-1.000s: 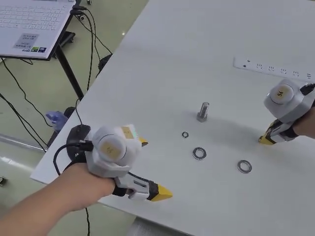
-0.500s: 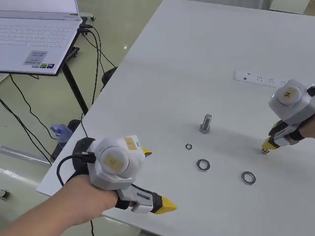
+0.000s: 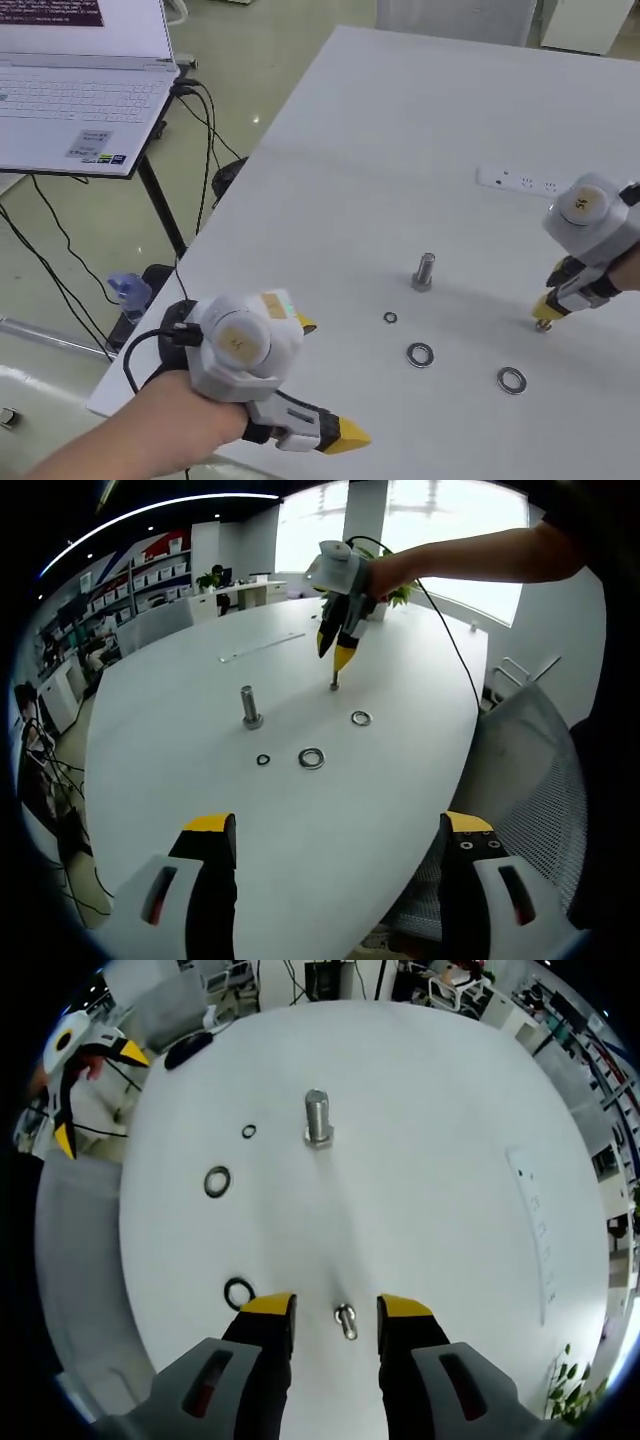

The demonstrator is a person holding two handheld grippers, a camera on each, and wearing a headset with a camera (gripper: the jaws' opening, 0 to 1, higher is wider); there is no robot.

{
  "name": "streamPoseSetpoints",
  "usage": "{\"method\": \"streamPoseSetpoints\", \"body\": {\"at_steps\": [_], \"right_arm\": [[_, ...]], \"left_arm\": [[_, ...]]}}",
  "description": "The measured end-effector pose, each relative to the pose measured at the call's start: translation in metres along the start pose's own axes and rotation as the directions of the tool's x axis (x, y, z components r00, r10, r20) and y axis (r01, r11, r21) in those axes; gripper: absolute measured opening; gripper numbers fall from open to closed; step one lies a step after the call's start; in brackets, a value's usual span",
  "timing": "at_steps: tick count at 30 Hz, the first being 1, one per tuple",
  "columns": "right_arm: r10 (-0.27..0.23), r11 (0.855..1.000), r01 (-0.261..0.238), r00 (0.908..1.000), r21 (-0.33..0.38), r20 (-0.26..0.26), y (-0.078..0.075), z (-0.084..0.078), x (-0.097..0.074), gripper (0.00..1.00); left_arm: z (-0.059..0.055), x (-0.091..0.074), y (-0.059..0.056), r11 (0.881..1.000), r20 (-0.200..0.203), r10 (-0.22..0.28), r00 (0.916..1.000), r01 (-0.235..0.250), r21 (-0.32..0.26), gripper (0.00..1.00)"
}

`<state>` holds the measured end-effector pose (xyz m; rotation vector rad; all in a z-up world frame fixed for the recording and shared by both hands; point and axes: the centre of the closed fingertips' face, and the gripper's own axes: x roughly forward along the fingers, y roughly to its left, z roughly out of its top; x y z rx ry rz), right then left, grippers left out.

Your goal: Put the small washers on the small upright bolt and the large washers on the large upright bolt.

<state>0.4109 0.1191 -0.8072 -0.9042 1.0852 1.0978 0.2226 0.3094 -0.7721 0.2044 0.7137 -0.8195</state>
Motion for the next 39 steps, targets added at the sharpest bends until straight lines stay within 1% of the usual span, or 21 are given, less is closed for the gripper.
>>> {"method": "streamPoseSetpoints", "body": {"at_steps": [4, 7, 8, 10, 13, 17, 21, 24, 29, 34, 39], "right_arm": [[0.003, 1.000, -0.003, 0.9998, -0.014, 0.019, 0.008, 0.013, 0.002, 0.34], [0.011, 0.999, -0.010, 0.9997, -0.033, 0.021, 0.015, 0.021, 0.004, 0.34], [0.013, 0.999, -0.012, 0.9997, -0.036, 0.022, 0.017, 0.024, 0.005, 0.34], [0.022, 0.999, -0.021, 0.9994, -0.046, 0.027, 0.023, 0.032, 0.008, 0.34], [0.033, 0.998, -0.031, 0.9986, -0.050, 0.041, 0.030, 0.042, 0.011, 0.34], [0.048, 0.997, -0.044, 0.9977, -0.069, 0.047, 0.039, 0.053, 0.017, 0.34], [0.058, 0.995, -0.054, 0.9966, -0.079, 0.058, 0.046, 0.065, 0.021, 0.33], [0.068, 0.994, -0.061, 0.9956, -0.091, 0.065, 0.052, 0.076, 0.026, 0.33], [0.084, 0.991, -0.076, 0.9938, -0.112, 0.073, 0.061, 0.087, 0.033, 0.33], [0.100, 0.988, -0.090, 0.9917, -0.122, 0.080, 0.068, 0.097, 0.041, 0.33], [0.116, 0.986, -0.105, 0.9894, -0.129, 0.086, 0.072, 0.105, 0.047, 0.33]], "left_arm": [[0.000, -0.003, 0.000, 1.000, 0.001, 0.001, 1.0000, -0.001, 0.010, 0.83], [0.002, -0.005, 0.003, 1.000, 0.012, 0.002, 0.9999, -0.002, 0.002, 0.83], [0.002, -0.005, 0.003, 1.000, 0.009, 0.003, 1.0000, -0.003, 0.004, 0.83], [0.002, -0.006, 0.004, 1.000, 0.006, 0.003, 1.0000, -0.003, 0.015, 0.83], [0.002, -0.007, 0.004, 1.000, 0.011, 0.002, 0.9999, -0.002, 0.011, 0.83], [0.003, -0.008, 0.005, 1.000, 0.021, 0.003, 0.9998, -0.003, 0.008, 0.84], [0.004, -0.007, 0.004, 1.000, 0.036, -0.001, 0.9993, 0.001, 0.003, 0.86], [0.004, -0.005, 0.003, 1.000, 0.033, -0.003, 0.9994, 0.003, 0.011, 0.87], [0.010, -0.001, 0.001, 1.000, 0.051, -0.005, 0.9987, 0.004, 0.017, 0.89], [0.009, 0.003, 0.000, 1.000, 0.049, -0.006, 0.9988, 0.005, 0.020, 0.92], [0.005, 0.006, -0.003, 0.999, 0.028, -0.010, 0.9996, 0.009, 0.037, 0.93]]}}
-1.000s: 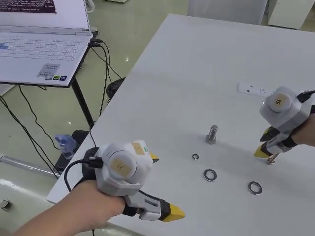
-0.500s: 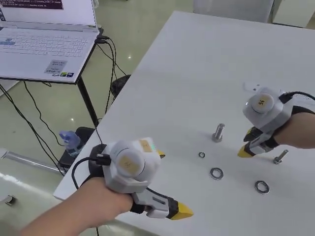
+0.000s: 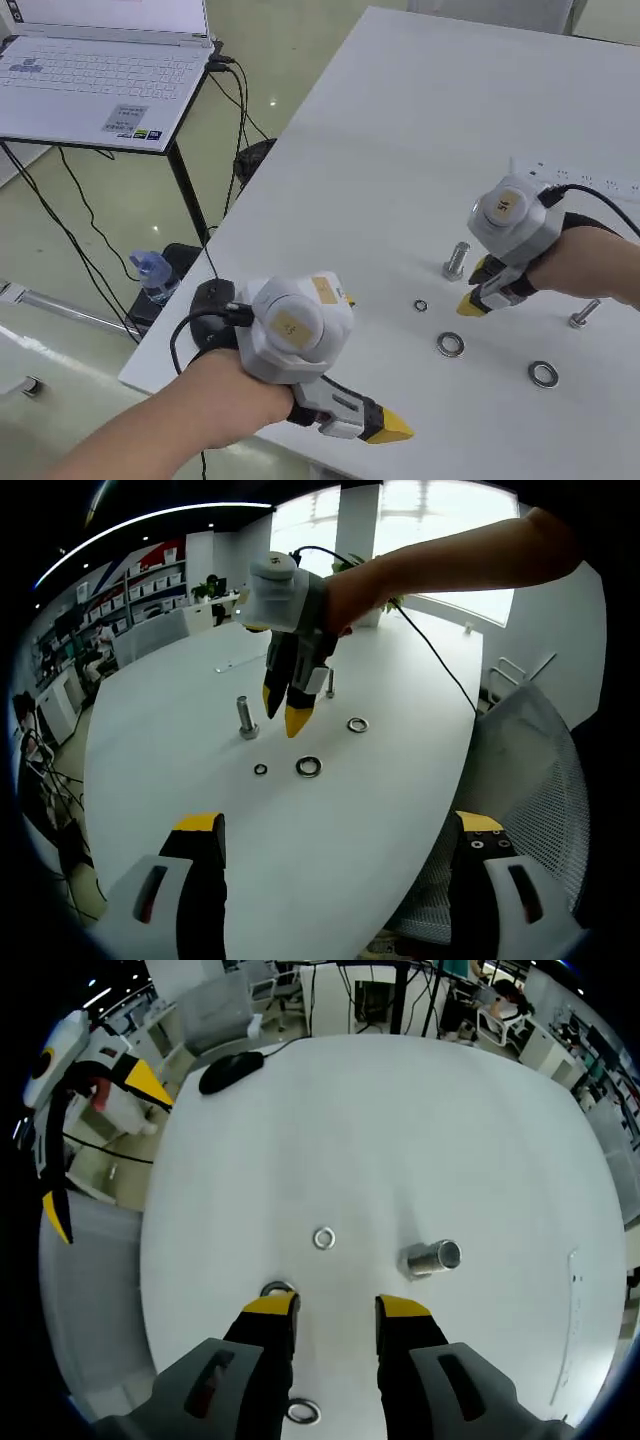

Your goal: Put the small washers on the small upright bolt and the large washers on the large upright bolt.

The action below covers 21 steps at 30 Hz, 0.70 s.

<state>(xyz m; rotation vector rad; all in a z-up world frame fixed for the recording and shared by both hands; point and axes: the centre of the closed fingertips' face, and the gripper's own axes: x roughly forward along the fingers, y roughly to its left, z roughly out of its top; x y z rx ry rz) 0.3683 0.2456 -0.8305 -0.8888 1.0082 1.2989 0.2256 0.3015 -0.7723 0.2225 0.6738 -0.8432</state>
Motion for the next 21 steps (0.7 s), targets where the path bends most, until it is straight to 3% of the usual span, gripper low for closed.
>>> {"method": "streamPoseSetpoints", "body": {"at_steps": [6, 13, 21], "right_arm": [[0.006, 1.000, -0.005, 0.9999, -0.013, 0.014, 0.000, 0.009, 0.005, 0.33], [0.022, 0.999, -0.022, 0.9997, -0.032, 0.009, 0.000, 0.019, 0.024, 0.32], [0.024, 0.999, -0.023, 0.9996, -0.049, 0.012, 0.002, 0.025, 0.034, 0.32]], "left_arm": [[-0.001, 0.003, -0.002, 1.000, -0.008, -0.005, 1.0000, 0.005, 0.006, 0.95], [-0.001, 0.006, -0.004, 1.000, -0.016, -0.016, 0.9998, 0.016, 0.012, 0.98], [-0.001, 0.007, -0.007, 1.000, -0.005, -0.028, 0.9996, 0.028, 0.006, 0.99]]}}
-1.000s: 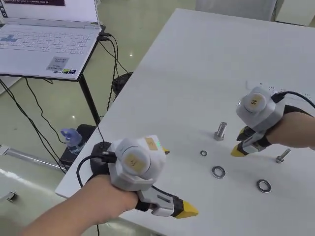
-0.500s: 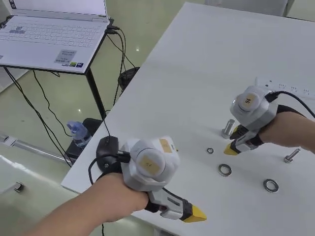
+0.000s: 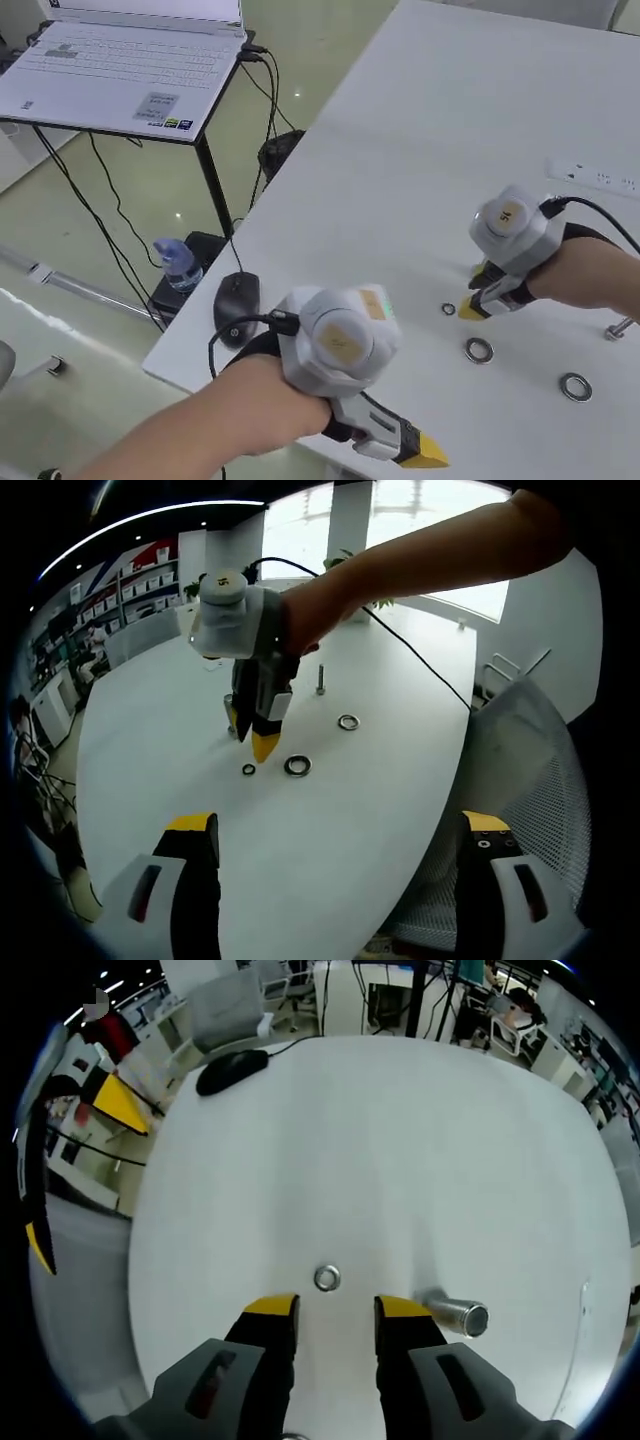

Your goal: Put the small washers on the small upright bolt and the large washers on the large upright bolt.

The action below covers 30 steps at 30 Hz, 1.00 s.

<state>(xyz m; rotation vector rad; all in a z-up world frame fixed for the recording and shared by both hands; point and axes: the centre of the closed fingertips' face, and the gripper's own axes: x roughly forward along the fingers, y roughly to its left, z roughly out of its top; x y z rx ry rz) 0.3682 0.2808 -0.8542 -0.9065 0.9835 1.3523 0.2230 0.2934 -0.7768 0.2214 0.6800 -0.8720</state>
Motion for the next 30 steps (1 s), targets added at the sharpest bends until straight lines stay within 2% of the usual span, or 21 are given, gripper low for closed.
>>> {"method": "streamPoseSetpoints", "body": {"at_steps": [12, 21, 23, 27, 30], "right_arm": [[0.019, 1.000, -0.019, 0.9997, -0.005, -0.012, 0.006, 0.004, 0.015, 0.29], [0.018, 1.000, -0.018, 0.9997, -0.002, -0.019, 0.005, 0.004, 0.018, 0.27], [0.010, 1.000, -0.010, 0.9997, -0.011, -0.023, 0.004, 0.004, 0.018, 0.25], [-0.031, 0.996, 0.027, 0.9985, -0.084, -0.045, 0.004, 0.003, 0.019, 0.24], [-0.028, 0.997, 0.025, 0.9986, -0.067, -0.045, 0.005, 0.003, 0.019, 0.22]], "left_arm": [[-0.001, -0.002, -0.001, 1.000, 0.005, -0.011, 0.9999, 0.011, -0.009, 0.99], [-0.001, -0.002, -0.003, 1.000, 0.012, -0.014, 0.9998, 0.014, -0.018, 0.98], [-0.001, -0.002, -0.004, 1.000, 0.010, -0.014, 0.9998, 0.014, -0.017, 0.98], [-0.002, -0.001, -0.004, 1.000, 0.006, -0.015, 0.9999, 0.015, -0.017, 0.97], [-0.003, -0.002, -0.004, 1.000, 0.009, -0.015, 0.9999, 0.015, -0.020, 0.96]]}}
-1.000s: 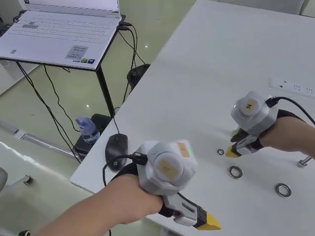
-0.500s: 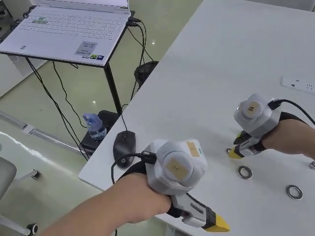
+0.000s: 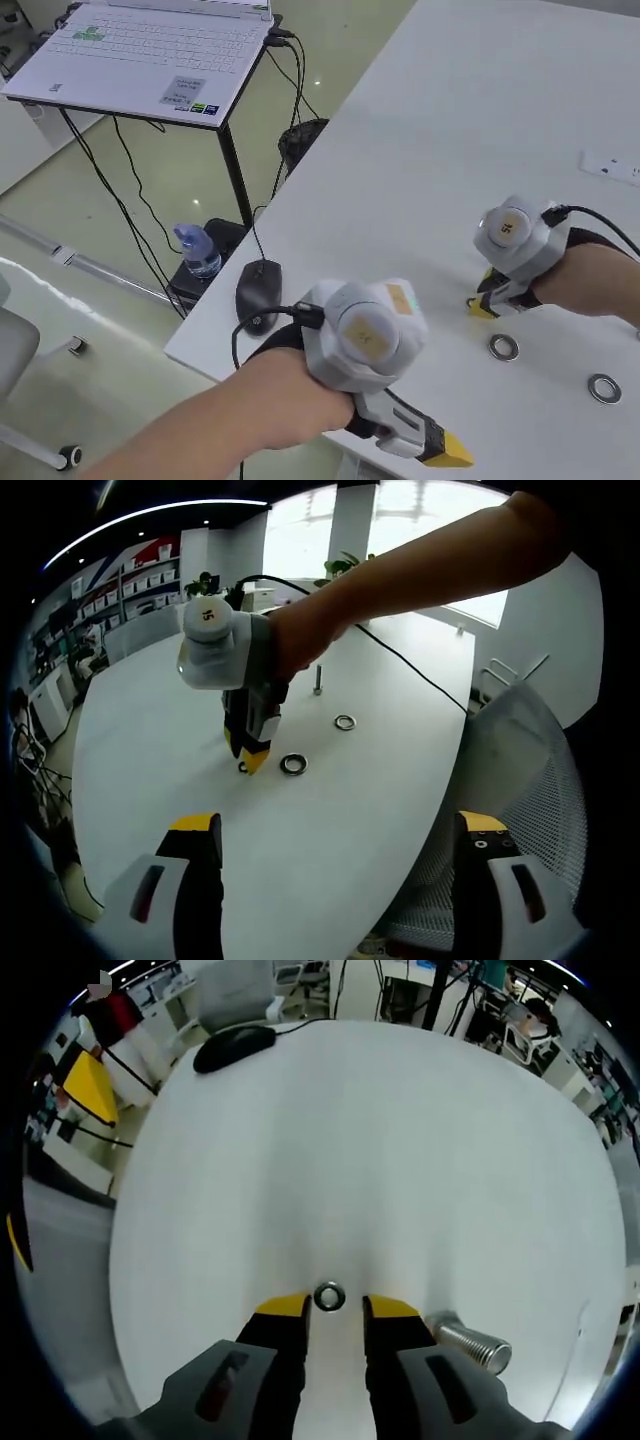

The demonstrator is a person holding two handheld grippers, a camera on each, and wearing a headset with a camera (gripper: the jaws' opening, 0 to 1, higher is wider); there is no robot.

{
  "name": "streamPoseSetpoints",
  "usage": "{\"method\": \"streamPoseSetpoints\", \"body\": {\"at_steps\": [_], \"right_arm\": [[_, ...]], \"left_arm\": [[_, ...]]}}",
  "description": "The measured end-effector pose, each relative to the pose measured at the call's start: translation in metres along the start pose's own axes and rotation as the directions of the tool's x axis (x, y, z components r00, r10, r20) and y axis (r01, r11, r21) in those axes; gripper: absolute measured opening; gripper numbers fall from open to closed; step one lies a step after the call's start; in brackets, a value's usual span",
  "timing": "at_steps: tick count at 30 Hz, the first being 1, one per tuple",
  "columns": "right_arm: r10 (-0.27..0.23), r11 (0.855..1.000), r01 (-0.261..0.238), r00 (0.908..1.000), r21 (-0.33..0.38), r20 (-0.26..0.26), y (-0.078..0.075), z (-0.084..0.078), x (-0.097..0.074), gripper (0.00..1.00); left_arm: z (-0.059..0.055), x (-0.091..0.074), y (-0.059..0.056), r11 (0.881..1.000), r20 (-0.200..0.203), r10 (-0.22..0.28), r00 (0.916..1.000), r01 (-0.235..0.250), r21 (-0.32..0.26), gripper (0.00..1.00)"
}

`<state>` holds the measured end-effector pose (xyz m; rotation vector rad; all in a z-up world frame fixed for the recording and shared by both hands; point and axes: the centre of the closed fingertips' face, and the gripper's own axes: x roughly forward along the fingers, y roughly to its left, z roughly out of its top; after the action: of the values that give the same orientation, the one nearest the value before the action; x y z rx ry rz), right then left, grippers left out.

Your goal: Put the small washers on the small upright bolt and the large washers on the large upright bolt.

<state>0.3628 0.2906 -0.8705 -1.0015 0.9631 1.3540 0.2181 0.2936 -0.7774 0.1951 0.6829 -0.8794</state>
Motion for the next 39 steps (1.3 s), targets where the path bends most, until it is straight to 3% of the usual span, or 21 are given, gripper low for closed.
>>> {"method": "streamPoseSetpoints", "body": {"at_steps": [16, 23, 29, 39], "right_arm": [[-0.022, 0.999, 0.021, 0.9993, -0.034, -0.030, 0.003, 0.000, 0.002, 0.14], [-0.029, 0.999, 0.029, 0.9993, 0.020, -0.022, 0.004, -0.002, 0.000, 0.13], [-0.036, 0.998, 0.036, 0.9993, 0.043, -0.005, 0.001, -0.002, -0.015, 0.13], [-0.049, 0.994, 0.047, 0.9987, 0.102, 0.016, -0.007, -0.021, -0.052, 0.12]], "left_arm": [[-0.001, -0.002, -0.002, 1.000, 0.002, 0.003, 1.0000, -0.003, 0.000, 0.92], [0.000, -0.005, -0.003, 1.000, 0.007, 0.006, 1.0000, -0.006, 0.005, 0.92], [-0.001, -0.006, 0.003, 1.000, 0.020, 0.020, 0.9996, -0.020, -0.023, 0.92], [0.000, -0.008, 0.013, 0.998, 0.031, 0.057, 0.9979, -0.056, -0.029, 0.93]]}}
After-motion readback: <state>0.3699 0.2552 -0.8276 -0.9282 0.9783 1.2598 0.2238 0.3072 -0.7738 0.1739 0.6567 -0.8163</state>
